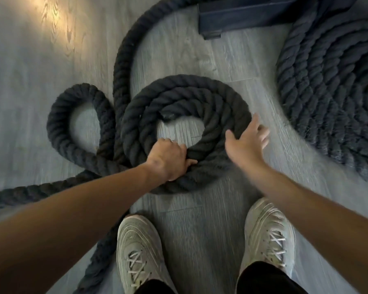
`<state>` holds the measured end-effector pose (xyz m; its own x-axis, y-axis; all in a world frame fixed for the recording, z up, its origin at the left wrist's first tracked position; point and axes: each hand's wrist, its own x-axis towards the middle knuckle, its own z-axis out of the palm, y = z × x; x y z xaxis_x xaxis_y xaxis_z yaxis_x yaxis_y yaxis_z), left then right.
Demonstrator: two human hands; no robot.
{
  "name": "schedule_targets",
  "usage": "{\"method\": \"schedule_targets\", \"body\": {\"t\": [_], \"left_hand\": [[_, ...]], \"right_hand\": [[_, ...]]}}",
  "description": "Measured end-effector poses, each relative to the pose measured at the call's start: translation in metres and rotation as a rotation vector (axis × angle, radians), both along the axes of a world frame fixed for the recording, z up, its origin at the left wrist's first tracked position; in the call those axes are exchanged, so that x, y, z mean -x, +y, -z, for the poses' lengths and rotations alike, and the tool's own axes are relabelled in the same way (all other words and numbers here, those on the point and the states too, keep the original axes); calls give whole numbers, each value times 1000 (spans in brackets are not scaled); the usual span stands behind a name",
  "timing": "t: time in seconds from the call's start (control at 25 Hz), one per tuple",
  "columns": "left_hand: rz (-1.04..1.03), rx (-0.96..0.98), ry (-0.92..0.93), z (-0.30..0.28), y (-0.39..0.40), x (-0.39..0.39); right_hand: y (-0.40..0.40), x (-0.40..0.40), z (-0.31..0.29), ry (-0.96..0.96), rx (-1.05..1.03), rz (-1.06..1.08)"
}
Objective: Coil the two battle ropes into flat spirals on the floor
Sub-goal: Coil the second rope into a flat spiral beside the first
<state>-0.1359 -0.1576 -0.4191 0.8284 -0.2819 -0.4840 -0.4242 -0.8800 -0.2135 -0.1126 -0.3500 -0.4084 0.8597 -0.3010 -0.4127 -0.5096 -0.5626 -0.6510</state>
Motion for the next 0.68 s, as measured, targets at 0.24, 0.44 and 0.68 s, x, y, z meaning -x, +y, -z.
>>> {"method": "schedule_targets", "body": {"t": [0.24,0.44,0.68], "left_hand": [[-164,119,60,8,-34,20],[135,190,125,-4,30,-5],[302,-51,77,-12,86,-30]], "right_hand": [[38,90,1,25,-227,92],[-11,59,18,58,-202,-140],[-66,-12,27,115,-213,-266]]}}
